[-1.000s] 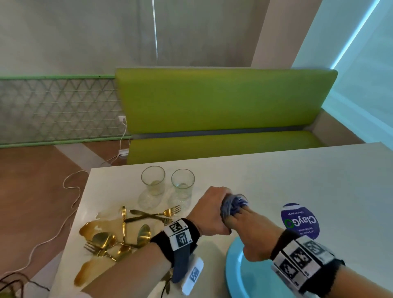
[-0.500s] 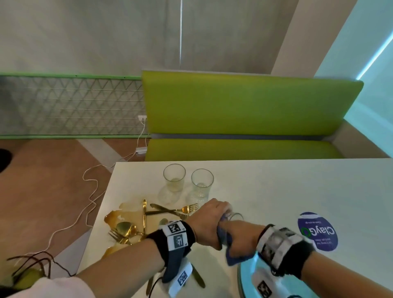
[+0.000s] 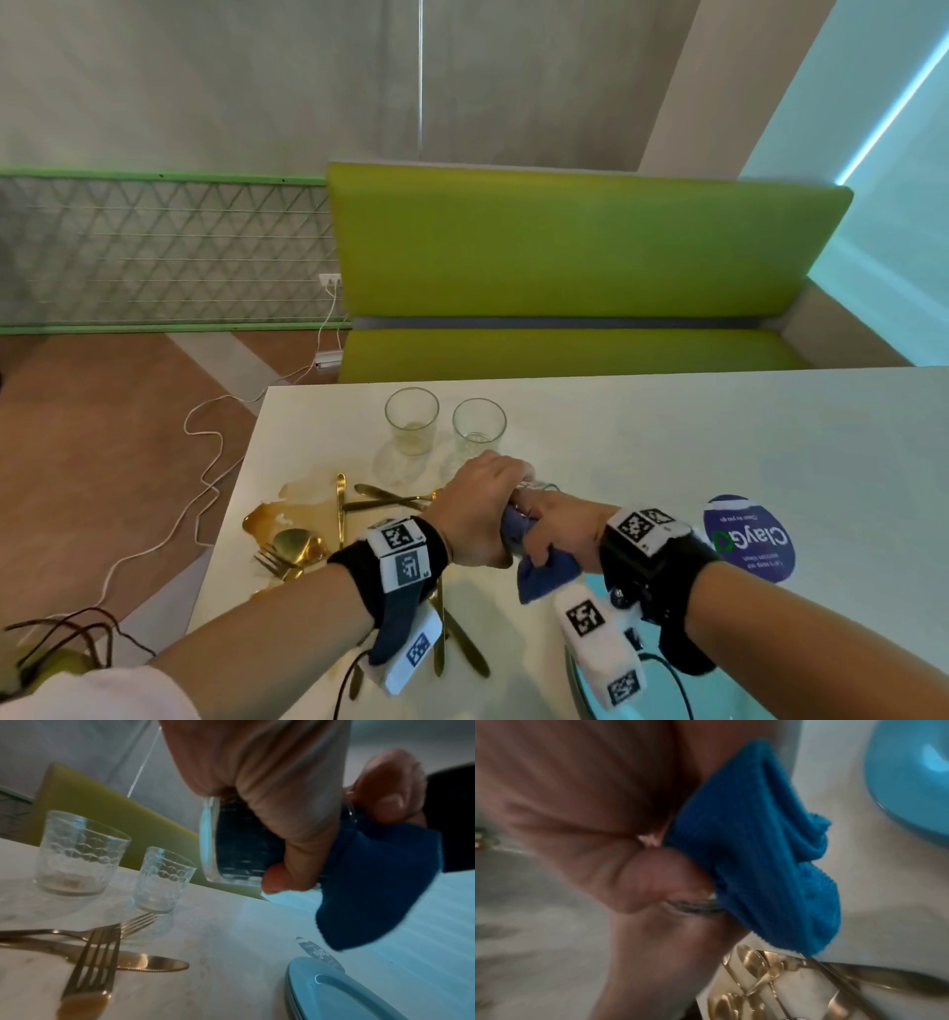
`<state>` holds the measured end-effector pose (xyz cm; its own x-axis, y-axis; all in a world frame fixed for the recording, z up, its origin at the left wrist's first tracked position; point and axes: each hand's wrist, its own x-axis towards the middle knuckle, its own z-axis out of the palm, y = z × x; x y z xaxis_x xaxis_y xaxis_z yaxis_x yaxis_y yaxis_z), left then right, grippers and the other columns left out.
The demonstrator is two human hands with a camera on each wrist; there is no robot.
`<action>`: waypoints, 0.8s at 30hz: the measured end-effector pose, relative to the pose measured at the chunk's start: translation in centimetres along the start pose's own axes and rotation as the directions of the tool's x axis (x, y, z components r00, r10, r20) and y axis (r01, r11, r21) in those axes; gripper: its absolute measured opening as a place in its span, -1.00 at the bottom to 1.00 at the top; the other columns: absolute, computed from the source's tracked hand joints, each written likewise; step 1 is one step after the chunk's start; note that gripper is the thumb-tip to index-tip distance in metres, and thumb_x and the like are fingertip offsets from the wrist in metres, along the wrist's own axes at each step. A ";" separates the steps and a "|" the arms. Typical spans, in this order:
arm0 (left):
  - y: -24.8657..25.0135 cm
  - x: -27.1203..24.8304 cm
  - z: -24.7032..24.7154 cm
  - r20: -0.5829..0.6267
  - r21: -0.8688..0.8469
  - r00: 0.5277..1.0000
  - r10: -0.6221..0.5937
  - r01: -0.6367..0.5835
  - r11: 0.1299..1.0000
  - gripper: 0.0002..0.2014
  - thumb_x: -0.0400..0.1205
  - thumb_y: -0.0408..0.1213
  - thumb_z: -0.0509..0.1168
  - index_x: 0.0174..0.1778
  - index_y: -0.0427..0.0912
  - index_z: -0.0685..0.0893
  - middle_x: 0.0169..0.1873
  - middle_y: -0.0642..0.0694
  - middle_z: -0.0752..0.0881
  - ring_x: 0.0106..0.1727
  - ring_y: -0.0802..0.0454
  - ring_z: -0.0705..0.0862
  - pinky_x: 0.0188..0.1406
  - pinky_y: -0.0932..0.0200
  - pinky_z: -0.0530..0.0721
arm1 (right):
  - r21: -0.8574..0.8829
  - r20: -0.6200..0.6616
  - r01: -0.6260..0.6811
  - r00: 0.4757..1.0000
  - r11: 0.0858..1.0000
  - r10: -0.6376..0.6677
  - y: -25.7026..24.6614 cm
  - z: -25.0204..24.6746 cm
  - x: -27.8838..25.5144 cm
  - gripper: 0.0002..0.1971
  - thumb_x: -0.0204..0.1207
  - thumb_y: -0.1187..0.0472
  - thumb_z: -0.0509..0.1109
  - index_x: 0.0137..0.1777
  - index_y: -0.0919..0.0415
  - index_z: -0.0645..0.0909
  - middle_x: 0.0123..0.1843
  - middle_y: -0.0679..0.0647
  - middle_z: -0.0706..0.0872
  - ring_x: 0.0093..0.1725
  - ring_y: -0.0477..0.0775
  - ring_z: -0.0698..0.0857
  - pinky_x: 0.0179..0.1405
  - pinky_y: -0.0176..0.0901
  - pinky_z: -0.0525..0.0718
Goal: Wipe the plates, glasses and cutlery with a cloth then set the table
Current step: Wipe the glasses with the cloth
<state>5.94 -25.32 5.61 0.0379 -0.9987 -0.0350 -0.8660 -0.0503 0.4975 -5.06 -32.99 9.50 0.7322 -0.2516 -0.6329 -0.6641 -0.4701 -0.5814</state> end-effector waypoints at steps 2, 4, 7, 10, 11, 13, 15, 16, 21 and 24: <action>0.1 -0.2 -0.3 0.120 -0.042 0.992 -0.036 0.041 0.998 -0.25 0.13 -0.24 0.61 0.21 -0.10 0.43 0.10 -0.08 0.51 0.13 -0.01 0.47 0.08 0.05 0.58 | -0.225 0.073 -0.012 0.997 0.974 0.029 -0.3 0.8 -0.5 -0.56 0.15 0.23 0.38 0.07 0.35 0.61 0.02 0.24 0.63 0.02 0.17 0.63 -0.08 -0.07 0.63; 0.4 -0.3 -0.7 0.238 -0.074 0.969 -0.061 0.081 0.994 -0.25 0.14 -0.28 0.62 0.21 -0.07 0.41 0.11 -0.09 0.48 0.12 -0.04 0.51 0.05 -0.01 0.65 | -0.558 0.086 0.003 0.995 0.830 0.054 -0.1 1.9 -0.7 -0.65 0.46 0.29 0.35 0.26 0.30 0.56 0.19 0.28 0.63 0.09 0.18 0.60 0.05 -0.05 0.60; 0.4 -0.3 -0.9 0.302 -0.094 0.952 -0.046 0.078 0.993 -0.25 0.17 -0.30 0.62 0.24 -0.06 0.40 0.14 -0.10 0.50 0.13 -0.05 0.54 0.11 -0.04 0.66 | -0.749 0.047 0.032 0.999 0.662 0.004 -0.3 3.2 -0.9 -0.62 0.65 0.29 0.13 0.46 0.29 0.42 0.45 0.28 0.48 0.44 0.30 0.45 0.39 0.08 0.39; 0.4 -0.1 -0.7 0.265 -0.076 0.964 -0.026 0.048 0.996 -0.24 0.16 -0.31 0.61 0.24 -0.05 0.41 0.14 -0.09 0.50 0.15 -0.04 0.52 0.12 -0.02 0.64 | -0.737 0.070 -0.029 0.990 0.675 0.120 -0.7 2.5 -0.7 -0.59 0.64 0.30 0.15 0.49 0.29 0.38 0.46 0.25 0.49 0.43 0.27 0.46 0.39 0.02 0.42; 0.3 -0.2 -0.4 0.236 -0.069 0.972 -0.017 0.034 0.997 -0.25 0.16 -0.31 0.61 0.23 -0.03 0.41 0.14 -0.07 0.50 0.16 -0.03 0.50 0.12 0.01 0.63 | -0.706 0.090 -0.058 0.981 0.706 0.171 -0.8 2.2 -0.6 -0.57 0.64 0.31 0.15 0.51 0.29 0.36 0.45 0.24 0.48 0.44 0.26 0.46 0.39 0.00 0.43; 0.2 -0.4 0.1 0.131 -0.069 0.991 0.031 -0.022 0.997 -0.27 0.16 -0.28 0.59 0.24 -0.06 0.44 0.13 -0.05 0.53 0.16 0.01 0.46 0.13 0.12 0.55 | -0.427 0.057 -0.086 0.991 0.900 0.121 -0.3 1.5 -0.6 -0.58 0.59 0.38 0.18 0.46 0.31 0.41 0.37 0.22 0.55 0.36 0.19 0.54 0.33 -0.04 0.51; -0.2 -0.6 0.4 -0.047 -0.047 0.992 0.114 -0.116 0.992 -0.33 0.16 -0.25 0.56 0.20 -0.16 0.52 0.05 -0.09 0.61 0.07 0.03 0.49 0.06 0.20 0.47 | 0.062 -0.082 -0.028 0.996 0.998 0.033 0.4 1.4 -1.1 -0.66 0.49 0.52 0.22 0.23 0.30 0.56 0.05 0.19 0.68 -0.04 0.06 0.67 -0.01 -0.19 0.69; -0.5 -0.6 0.4 -0.135 -0.053 0.983 0.123 -0.131 0.990 -0.37 0.15 -0.25 0.55 0.15 -0.18 0.54 -0.02 -0.11 0.63 0.01 0.04 0.51 0.02 0.22 0.46 | 0.315 -0.142 0.019 0.989 0.949 0.028 0.7 1.4 -1.6 -0.67 0.44 0.61 0.19 0.07 0.27 0.57 -0.16 0.14 0.68 -0.27 -0.02 0.64 -0.26 -0.30 0.69; -1.2 -0.4 -0.4 -0.390 -0.316 0.919 -0.051 -0.082 0.945 -0.38 0.10 -0.29 0.64 0.04 -0.12 0.54 -0.13 -0.07 0.70 -0.11 0.05 0.64 -0.12 0.30 0.59 | 0.658 -0.221 0.113 0.974 0.744 0.047 0.9 -0.9 -2.9 -0.74 0.17 0.50 0.25 -0.16 0.27 0.60 -0.15 0.06 0.63 -0.25 -0.07 0.61 -0.38 -0.40 0.61; -1.9 -1.1 -0.2 -0.439 -0.474 0.862 -0.253 0.017 0.881 -0.24 0.10 -0.30 0.64 0.21 -0.13 0.47 0.02 0.04 0.61 0.00 0.04 0.64 -0.08 0.63 0.47 | 0.759 -0.374 0.264 0.925 0.595 0.066 2.5 -3.8 -4.7 -0.57 -0.07 0.47 0.14 -0.15 0.34 0.59 -0.37 0.07 0.75 -0.35 0.08 0.68 -0.47 -0.21 0.59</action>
<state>7.65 -24.15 4.86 0.4705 -0.8535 0.2241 -0.5257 -0.0671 0.8480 -9.55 -36.21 12.96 0.6898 -0.5804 -0.4329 -0.3165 0.2960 -0.9012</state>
